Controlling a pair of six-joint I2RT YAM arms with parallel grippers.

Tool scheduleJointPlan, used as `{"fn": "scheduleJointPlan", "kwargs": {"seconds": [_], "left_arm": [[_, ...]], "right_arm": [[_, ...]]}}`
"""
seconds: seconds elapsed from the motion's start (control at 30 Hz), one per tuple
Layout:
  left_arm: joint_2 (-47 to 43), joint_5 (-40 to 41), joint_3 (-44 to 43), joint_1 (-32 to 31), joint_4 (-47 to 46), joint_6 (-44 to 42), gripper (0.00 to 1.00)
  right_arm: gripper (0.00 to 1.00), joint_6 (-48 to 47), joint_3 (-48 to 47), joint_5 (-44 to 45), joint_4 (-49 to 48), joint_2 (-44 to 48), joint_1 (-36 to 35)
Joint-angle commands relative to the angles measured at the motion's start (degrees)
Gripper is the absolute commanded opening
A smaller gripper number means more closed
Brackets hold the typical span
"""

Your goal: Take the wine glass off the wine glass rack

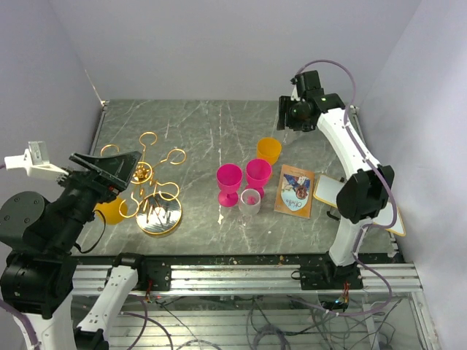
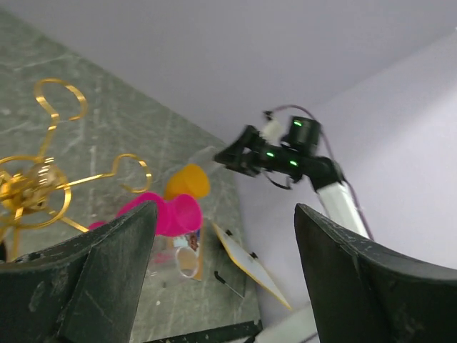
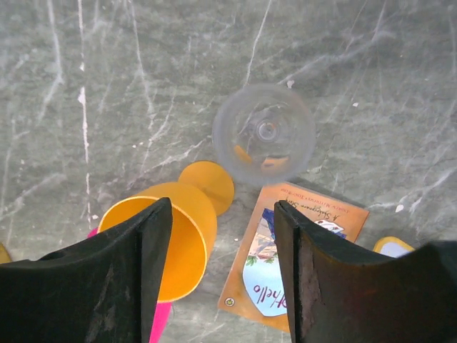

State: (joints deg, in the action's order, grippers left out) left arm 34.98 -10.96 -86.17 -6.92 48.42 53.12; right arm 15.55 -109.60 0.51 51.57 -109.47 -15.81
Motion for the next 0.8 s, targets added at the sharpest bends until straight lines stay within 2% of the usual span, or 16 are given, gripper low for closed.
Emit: {"fn": "scheduleJointPlan", "kwargs": {"seconds": [0.0,0.17,0.27,0.5,0.77], "left_arm": [[-0.9,16.7,-2.6,-0.2,12.7,1.4,0.87],[-1.4,28.4,-1.3,-0.2,20.0,7.3,0.84],[-1.1,34.0,-0.3,-0.2,24.6,12.2,0.84],[1.0,44.6,1.0,-0.2,36.0,26.6,0.77],[2.0,47.9,4.7,-0.2,37.2,32.8,0.73]], "right_arm": [[0.61,-1.1,-0.5,-0.4,-0.8,5.7,0.2],[0.72,-1.4,2.3,-2.4,-3.1,10.9,0.2],[0.74,-1.4,4.3,-3.6,-4.7,14.5,0.2],[0.78,-0.7,10.1,-7.2,-8.5,22.0,0.1],[0.81,0.0,15.7,-9.6,-12.0,29.1,-0.2]]}}
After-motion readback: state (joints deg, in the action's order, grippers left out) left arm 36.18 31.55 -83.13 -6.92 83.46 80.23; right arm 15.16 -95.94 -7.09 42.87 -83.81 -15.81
